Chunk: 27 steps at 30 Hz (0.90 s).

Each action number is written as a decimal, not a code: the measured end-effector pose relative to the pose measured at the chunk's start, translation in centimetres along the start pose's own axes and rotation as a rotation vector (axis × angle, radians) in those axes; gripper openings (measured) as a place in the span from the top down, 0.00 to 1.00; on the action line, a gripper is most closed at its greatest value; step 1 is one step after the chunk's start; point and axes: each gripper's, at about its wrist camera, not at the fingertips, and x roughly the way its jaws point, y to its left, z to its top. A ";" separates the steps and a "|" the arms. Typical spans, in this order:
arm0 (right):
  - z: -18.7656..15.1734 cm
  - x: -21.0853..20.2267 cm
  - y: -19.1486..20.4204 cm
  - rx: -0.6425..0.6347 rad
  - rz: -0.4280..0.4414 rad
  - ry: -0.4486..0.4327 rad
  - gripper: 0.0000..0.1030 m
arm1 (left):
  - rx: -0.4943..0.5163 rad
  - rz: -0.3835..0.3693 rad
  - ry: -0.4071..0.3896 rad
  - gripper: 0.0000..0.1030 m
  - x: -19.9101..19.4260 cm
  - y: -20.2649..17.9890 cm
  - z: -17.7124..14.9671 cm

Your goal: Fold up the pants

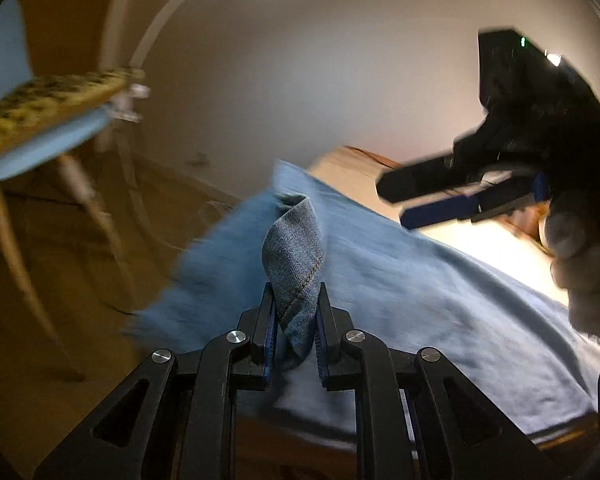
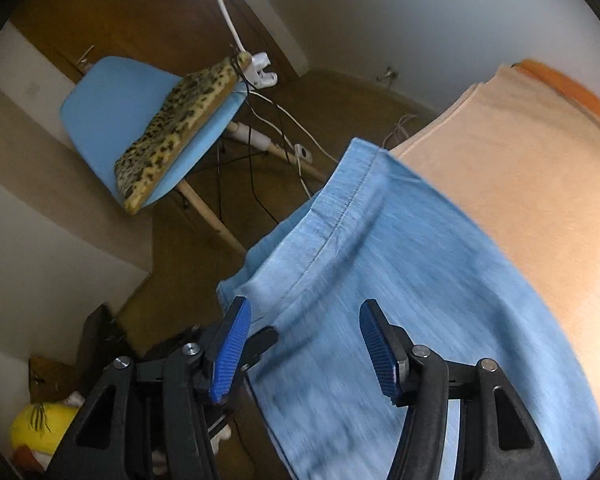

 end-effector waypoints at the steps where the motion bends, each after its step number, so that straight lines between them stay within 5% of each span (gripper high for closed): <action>1: 0.5 1.1 0.3 0.005 0.008 0.008 0.42 | -0.019 0.026 -0.005 0.82 -0.2 0.8 0.0; 4: 1.3 3.4 0.7 0.015 0.010 0.029 0.42 | -0.098 0.069 0.009 0.71 -0.4 3.7 -0.1; 12: 2.4 7.3 3.6 -0.040 -0.009 0.070 0.41 | -0.264 0.078 -0.025 0.70 -2.4 8.7 -1.2; 20: -1.3 10.5 10.8 -0.432 -0.124 0.136 0.41 | -0.360 0.081 -0.015 0.70 -4.9 11.8 -3.2; 27: -6.4 11.7 14.3 -0.731 -0.279 0.170 0.43 | -0.411 0.010 -0.001 0.70 -5.1 12.9 -3.3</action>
